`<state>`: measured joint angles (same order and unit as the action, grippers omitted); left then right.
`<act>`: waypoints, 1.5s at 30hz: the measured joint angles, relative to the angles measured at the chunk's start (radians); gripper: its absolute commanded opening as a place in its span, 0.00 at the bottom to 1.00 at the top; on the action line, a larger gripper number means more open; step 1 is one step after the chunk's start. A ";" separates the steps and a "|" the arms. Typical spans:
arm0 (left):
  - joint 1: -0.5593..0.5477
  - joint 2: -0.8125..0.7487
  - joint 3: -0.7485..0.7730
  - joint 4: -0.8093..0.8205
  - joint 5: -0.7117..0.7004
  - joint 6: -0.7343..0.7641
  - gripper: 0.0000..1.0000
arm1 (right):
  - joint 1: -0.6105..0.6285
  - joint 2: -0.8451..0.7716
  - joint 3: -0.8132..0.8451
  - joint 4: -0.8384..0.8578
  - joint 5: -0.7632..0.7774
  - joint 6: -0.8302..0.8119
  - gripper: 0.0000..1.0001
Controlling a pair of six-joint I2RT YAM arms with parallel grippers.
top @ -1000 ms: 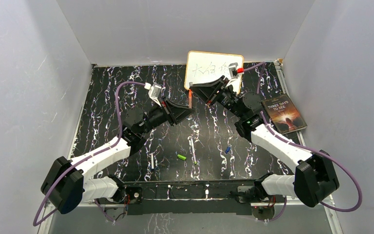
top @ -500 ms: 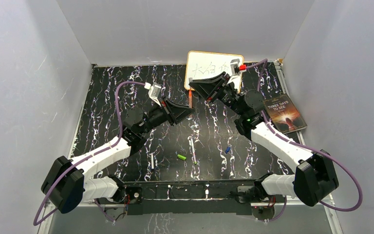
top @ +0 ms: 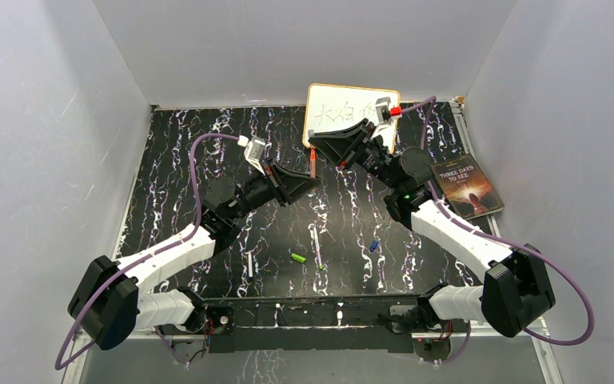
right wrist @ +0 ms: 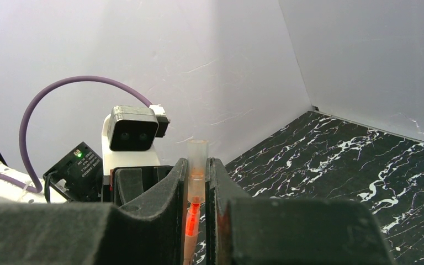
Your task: Insert the pens into the pen caps
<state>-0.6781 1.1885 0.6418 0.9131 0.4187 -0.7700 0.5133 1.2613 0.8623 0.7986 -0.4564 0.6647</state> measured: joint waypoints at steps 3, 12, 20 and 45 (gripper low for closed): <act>0.000 0.000 0.000 0.000 0.000 0.000 0.00 | 0.000 0.000 0.000 0.000 -0.001 0.000 0.00; 0.000 0.000 0.000 -0.007 -0.005 0.011 0.00 | 0.000 -0.005 -0.026 0.005 -0.004 0.007 0.00; -0.007 0.000 0.016 -0.035 -0.018 0.046 0.00 | -0.003 -0.019 -0.060 0.044 0.002 0.038 0.00; -0.026 0.035 0.135 -0.111 -0.014 0.159 0.00 | -0.016 -0.054 -0.159 0.225 0.045 0.074 0.00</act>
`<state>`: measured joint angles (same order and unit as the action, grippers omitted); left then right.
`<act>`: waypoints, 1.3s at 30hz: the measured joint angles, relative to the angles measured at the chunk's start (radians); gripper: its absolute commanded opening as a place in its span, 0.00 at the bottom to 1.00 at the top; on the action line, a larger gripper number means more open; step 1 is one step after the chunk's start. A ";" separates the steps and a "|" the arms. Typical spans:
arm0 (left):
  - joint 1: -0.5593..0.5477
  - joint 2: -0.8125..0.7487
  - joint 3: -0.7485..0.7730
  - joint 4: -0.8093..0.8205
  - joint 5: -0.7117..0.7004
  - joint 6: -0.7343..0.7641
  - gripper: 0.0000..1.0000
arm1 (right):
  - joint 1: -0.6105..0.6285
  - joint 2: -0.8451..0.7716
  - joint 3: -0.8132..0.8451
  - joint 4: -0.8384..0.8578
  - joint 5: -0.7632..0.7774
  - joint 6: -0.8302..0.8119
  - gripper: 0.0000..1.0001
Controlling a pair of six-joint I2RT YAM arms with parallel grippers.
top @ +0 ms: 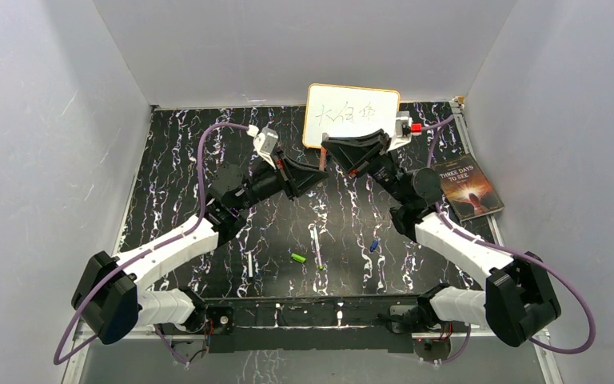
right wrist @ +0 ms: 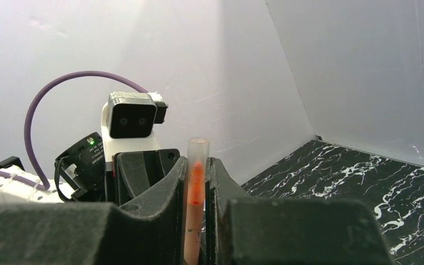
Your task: Insert the pens into the pen caps
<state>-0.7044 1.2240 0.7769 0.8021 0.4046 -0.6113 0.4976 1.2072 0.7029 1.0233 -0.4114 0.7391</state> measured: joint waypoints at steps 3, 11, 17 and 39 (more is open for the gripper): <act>-0.002 0.000 0.022 -0.033 0.009 0.027 0.00 | -0.003 -0.009 -0.013 0.011 0.006 -0.002 0.00; -0.005 0.000 0.064 -0.096 0.027 0.071 0.00 | -0.008 -0.036 -0.042 0.026 0.021 -0.012 0.00; -0.005 0.023 0.085 -0.117 0.050 0.085 0.00 | -0.014 -0.039 -0.068 0.058 0.032 -0.012 0.00; 0.019 0.039 0.172 -0.124 0.135 0.145 0.00 | -0.002 -0.002 -0.105 0.137 -0.007 0.099 0.42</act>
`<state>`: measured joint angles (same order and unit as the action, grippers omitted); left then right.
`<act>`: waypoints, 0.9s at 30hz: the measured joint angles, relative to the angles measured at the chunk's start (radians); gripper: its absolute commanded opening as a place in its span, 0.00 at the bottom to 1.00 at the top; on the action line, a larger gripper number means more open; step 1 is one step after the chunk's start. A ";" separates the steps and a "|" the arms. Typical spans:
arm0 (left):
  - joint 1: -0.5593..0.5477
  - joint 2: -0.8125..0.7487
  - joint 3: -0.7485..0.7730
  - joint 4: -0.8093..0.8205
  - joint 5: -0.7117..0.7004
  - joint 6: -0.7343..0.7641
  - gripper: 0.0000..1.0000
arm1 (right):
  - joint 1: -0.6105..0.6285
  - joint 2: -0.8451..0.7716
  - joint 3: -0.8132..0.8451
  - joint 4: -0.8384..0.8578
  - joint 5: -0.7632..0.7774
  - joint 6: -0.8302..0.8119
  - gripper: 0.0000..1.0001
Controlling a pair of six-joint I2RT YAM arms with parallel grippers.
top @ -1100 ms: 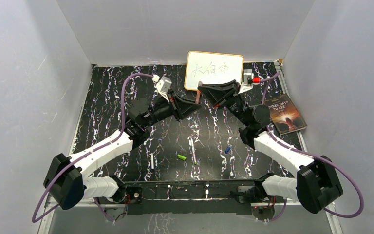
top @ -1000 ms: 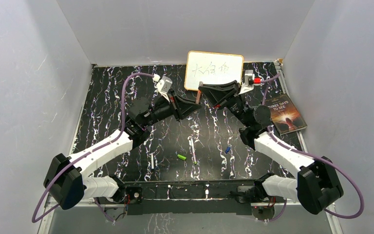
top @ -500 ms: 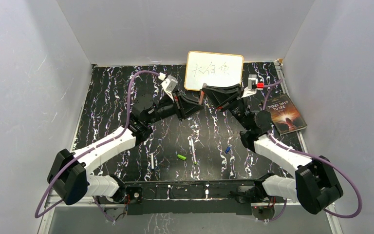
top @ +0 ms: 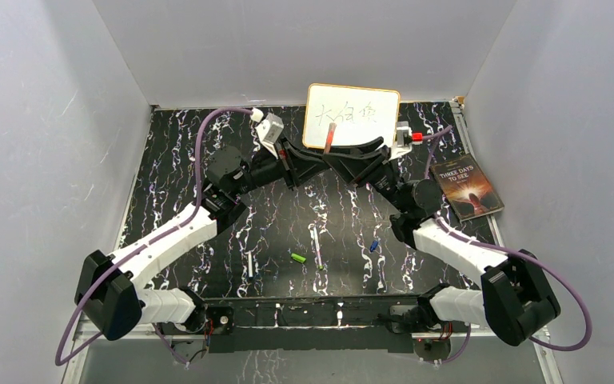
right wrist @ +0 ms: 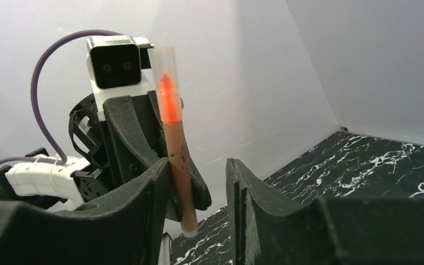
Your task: Insert the pens into the pen caps
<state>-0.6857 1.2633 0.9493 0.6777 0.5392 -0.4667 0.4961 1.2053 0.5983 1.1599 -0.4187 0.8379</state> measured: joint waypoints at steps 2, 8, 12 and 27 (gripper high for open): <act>0.003 -0.010 0.000 -0.012 0.000 0.014 0.00 | 0.000 0.005 0.004 0.000 -0.010 0.007 0.48; 0.001 -0.018 0.013 -0.074 -0.005 0.060 0.00 | -0.008 -0.016 -0.012 -0.035 -0.002 0.002 0.55; -0.003 -0.021 0.084 -0.241 -0.118 0.131 0.00 | -0.012 -0.111 -0.052 -0.178 0.040 -0.041 0.54; 0.227 0.150 0.138 -0.786 -0.500 0.189 0.00 | -0.013 -0.403 -0.113 -0.754 0.394 -0.275 0.52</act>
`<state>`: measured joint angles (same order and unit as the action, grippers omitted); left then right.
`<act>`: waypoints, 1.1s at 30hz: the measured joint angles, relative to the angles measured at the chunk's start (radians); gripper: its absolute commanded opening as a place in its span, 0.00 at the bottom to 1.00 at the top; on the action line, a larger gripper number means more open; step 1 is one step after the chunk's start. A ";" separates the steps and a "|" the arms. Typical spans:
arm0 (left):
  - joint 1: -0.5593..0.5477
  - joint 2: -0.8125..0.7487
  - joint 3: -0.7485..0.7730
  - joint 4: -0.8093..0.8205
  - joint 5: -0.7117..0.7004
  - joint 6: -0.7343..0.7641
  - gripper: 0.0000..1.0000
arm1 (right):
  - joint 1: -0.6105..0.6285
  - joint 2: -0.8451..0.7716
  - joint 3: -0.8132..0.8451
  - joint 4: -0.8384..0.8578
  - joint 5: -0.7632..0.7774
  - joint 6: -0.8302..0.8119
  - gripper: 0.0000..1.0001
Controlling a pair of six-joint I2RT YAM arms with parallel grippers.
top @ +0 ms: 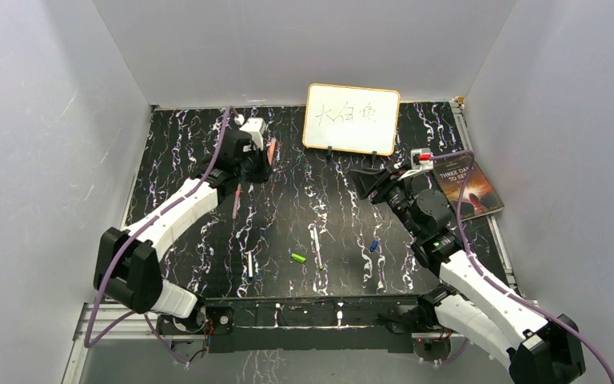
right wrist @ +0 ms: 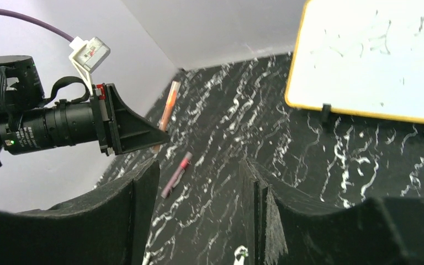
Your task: Insert the pens into the pen caps
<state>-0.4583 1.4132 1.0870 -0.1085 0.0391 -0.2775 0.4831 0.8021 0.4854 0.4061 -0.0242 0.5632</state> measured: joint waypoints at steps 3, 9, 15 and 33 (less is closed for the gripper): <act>0.002 0.032 -0.021 -0.077 -0.026 -0.008 0.00 | 0.000 0.027 -0.008 -0.026 -0.008 -0.005 0.52; 0.049 0.056 -0.114 -0.134 -0.051 -0.038 0.00 | 0.000 0.079 -0.029 -0.042 -0.053 0.000 0.52; 0.097 0.117 -0.185 -0.139 -0.082 -0.079 0.00 | 0.000 0.107 -0.035 -0.043 -0.085 -0.012 0.52; 0.138 0.223 -0.201 -0.074 -0.126 -0.109 0.15 | 0.000 0.193 -0.012 -0.119 -0.151 -0.072 0.51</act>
<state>-0.3199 1.6360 0.8860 -0.1829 -0.0864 -0.3866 0.4831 0.9947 0.4736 0.2867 -0.1753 0.4908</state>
